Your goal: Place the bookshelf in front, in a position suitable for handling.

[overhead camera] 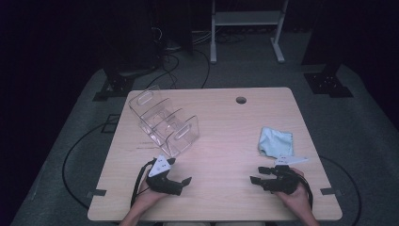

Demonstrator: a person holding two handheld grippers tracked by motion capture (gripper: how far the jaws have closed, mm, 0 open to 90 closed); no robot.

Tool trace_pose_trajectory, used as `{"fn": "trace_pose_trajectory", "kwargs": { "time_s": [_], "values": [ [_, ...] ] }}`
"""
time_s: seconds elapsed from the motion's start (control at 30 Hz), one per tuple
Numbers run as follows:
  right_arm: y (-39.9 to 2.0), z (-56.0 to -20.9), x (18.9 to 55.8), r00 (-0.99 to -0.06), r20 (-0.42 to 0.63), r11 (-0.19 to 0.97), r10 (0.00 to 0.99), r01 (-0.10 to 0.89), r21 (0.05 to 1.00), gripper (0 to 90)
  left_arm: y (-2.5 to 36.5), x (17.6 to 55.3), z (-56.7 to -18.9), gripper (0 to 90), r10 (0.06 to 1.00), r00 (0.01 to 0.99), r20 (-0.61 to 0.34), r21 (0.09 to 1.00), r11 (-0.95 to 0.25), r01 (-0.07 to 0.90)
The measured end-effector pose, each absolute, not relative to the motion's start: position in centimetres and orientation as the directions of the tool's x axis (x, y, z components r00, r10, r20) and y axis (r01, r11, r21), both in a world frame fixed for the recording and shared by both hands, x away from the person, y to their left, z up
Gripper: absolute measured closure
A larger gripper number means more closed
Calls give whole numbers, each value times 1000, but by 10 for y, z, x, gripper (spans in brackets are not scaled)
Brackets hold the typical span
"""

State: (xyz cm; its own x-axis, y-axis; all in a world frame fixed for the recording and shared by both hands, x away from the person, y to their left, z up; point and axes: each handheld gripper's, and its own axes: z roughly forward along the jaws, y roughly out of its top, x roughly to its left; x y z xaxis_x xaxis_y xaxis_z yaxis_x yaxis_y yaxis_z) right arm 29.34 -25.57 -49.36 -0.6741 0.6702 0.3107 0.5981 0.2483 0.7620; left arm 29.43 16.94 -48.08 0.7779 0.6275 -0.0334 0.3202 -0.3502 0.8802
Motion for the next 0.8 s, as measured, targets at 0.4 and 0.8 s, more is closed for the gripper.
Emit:
{"fn": "trace_pose_trajectory", "kwargs": {
  "time_s": [0.4,0.8],
  "values": [
    [-257,-491,292,-677,308,242,669,590,770,346,168,289,-471,24,620,785,-21,889,-348,299],
    [-251,-490,290,-686,302,260,662,587,767,341,174,287,-429,24,603,798,18,916,-330,229]
  ]
}}
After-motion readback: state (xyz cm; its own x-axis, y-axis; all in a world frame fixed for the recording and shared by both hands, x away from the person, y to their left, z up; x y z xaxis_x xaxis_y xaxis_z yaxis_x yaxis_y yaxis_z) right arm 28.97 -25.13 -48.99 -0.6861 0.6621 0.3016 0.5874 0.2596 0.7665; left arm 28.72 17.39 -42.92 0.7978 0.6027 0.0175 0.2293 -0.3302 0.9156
